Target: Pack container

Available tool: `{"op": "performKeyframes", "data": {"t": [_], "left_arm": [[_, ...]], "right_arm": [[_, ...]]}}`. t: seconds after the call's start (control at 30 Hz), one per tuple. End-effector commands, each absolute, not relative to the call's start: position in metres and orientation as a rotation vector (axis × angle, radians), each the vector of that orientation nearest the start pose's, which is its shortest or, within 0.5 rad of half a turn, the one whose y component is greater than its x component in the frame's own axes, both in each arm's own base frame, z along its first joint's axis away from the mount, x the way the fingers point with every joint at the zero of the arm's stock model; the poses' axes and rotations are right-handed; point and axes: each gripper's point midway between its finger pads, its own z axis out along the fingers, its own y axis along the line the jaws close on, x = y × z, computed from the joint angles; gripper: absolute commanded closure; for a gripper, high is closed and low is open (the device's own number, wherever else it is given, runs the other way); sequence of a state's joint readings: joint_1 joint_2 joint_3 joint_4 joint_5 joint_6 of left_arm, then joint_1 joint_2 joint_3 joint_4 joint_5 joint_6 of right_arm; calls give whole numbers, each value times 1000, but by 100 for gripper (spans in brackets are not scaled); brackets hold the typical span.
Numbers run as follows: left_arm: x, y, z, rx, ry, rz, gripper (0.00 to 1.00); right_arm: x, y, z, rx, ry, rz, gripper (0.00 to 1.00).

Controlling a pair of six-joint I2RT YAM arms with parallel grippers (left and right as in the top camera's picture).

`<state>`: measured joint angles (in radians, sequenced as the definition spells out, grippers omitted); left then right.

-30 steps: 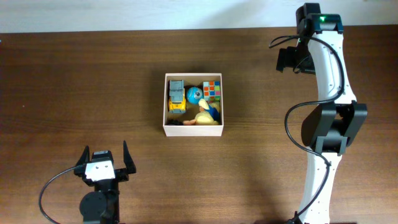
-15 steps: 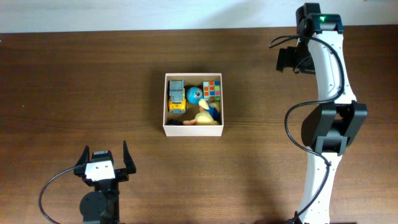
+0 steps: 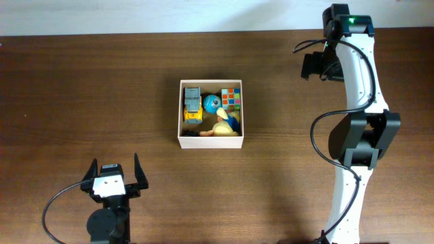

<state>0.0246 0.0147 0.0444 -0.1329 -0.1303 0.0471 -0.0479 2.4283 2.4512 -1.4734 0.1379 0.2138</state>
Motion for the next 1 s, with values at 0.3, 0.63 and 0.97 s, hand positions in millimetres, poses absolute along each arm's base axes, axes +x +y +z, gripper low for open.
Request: {"op": "performKeyframes", "data": {"t": [0.3, 0.63, 0.97], "left_arm": [[242, 26, 158, -76, 1671, 144, 1], [242, 25, 158, -76, 1671, 144, 1], [242, 25, 158, -76, 1671, 144, 1]], "right_arm": [[476, -25, 272, 300, 2609, -83, 1], [425, -19, 358, 46, 2249, -130, 1], [341, -14, 309, 27, 2033, -94, 1]]}}
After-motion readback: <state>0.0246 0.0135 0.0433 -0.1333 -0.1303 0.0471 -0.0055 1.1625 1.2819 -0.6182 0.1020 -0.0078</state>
